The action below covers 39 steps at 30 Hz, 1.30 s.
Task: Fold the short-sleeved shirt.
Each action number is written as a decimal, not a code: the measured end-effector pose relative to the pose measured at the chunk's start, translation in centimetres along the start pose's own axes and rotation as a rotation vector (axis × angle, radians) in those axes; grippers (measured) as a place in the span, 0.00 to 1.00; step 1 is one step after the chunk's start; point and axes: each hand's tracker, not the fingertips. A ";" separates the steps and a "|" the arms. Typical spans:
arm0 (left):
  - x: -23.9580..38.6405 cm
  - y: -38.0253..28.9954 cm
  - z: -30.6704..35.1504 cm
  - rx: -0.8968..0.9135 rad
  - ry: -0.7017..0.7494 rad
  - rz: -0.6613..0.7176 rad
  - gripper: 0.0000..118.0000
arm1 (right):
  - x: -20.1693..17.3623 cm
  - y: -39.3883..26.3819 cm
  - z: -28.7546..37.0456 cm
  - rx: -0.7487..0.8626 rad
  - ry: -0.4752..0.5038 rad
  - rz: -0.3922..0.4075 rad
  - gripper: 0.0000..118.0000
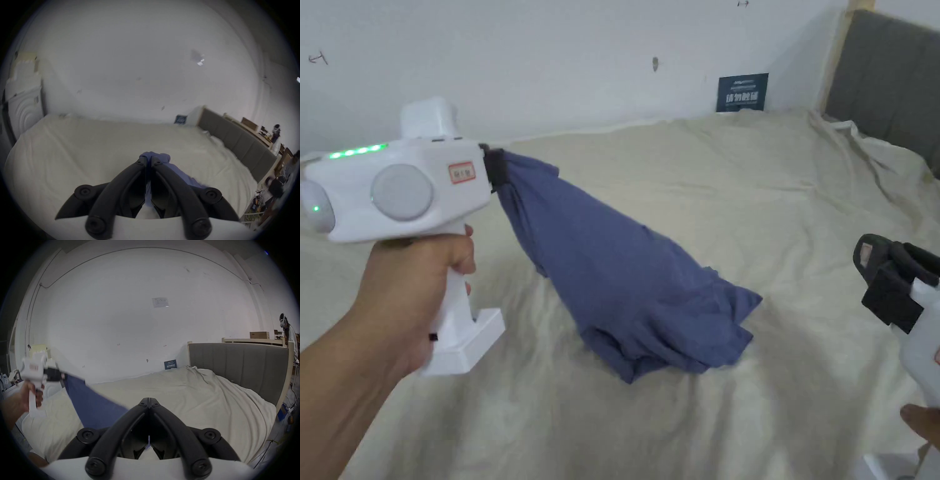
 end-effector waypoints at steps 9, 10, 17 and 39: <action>-14.9 -8.2 2.1 -0.136 0.220 0.027 0.04 | -4.2 -1.0 -4.9 -0.066 0.084 0.079 0.00; -16.0 -8.6 2.5 -0.135 0.231 0.033 0.04 | -4.4 -1.1 -5.3 -0.069 0.088 0.084 0.00; -19.1 -12.2 0.6 -0.276 0.275 -0.030 0.04 | -5.7 -2.7 -7.1 -0.133 0.114 0.112 0.00; -9.6 -15.6 15.7 -0.176 0.218 -0.326 0.00 | -2.3 -5.5 -1.3 -0.325 0.227 0.288 0.00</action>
